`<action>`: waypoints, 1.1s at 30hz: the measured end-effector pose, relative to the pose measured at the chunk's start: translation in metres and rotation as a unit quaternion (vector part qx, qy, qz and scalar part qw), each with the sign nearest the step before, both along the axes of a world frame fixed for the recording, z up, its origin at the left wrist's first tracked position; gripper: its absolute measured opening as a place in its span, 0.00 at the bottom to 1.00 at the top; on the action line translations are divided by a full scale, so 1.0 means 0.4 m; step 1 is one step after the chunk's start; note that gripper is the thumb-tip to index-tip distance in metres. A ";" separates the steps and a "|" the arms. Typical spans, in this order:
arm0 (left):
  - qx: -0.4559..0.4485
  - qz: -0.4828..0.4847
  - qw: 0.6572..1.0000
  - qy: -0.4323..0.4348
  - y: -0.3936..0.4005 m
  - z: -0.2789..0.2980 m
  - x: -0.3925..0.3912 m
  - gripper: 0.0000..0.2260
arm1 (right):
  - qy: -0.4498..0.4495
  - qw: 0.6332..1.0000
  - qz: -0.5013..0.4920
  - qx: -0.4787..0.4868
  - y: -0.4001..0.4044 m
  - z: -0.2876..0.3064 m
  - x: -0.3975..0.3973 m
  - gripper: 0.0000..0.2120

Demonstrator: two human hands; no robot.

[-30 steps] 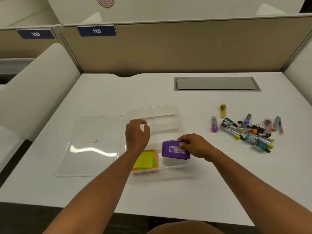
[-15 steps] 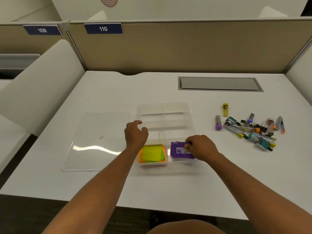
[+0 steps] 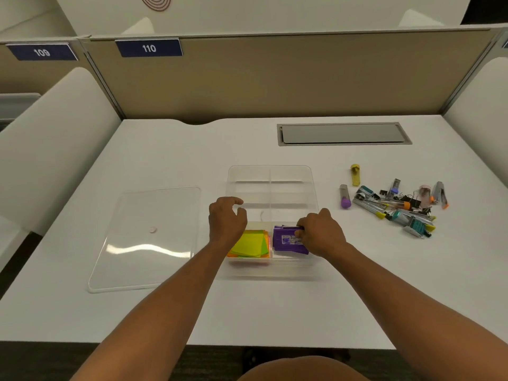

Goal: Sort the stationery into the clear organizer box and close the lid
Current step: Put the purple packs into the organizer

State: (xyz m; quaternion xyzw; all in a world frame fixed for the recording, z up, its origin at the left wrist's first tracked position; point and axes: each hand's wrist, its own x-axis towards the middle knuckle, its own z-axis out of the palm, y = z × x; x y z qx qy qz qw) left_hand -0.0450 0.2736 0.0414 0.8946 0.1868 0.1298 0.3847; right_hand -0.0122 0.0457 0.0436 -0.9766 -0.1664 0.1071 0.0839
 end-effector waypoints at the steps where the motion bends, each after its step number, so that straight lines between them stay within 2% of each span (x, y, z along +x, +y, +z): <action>1: 0.019 -0.009 1.000 -0.007 -0.008 0.000 -0.003 0.09 | -0.008 1.000 0.009 -0.020 0.004 0.001 -0.001 0.17; 5: 0.042 -0.083 0.995 -0.030 -0.047 -0.001 -0.005 0.09 | -0.048 0.990 0.068 -0.116 0.005 -0.002 0.001 0.19; 9: 0.065 -0.181 0.981 -0.015 -0.086 -0.004 -0.001 0.09 | -0.036 0.987 0.079 -0.138 0.000 -0.021 -0.009 0.25; 15: 0.062 -0.245 0.967 -0.008 -0.111 -0.005 0.008 0.10 | -0.082 0.984 0.070 -0.140 0.000 -0.039 -0.023 0.15; 23: 0.056 -0.266 0.962 0.017 -0.123 -0.005 0.035 0.11 | -0.118 0.980 0.072 -0.144 -0.001 -0.040 -0.022 0.12; 29: 0.054 -0.272 0.961 0.007 -0.140 -0.008 0.066 0.10 | -0.138 0.981 0.075 -0.112 -0.011 -0.048 -0.009 0.16; 33: 0.059 -0.267 0.962 0.007 -0.164 -0.013 0.087 0.10 | -0.127 0.991 0.027 -0.001 -0.048 -0.042 0.001 0.15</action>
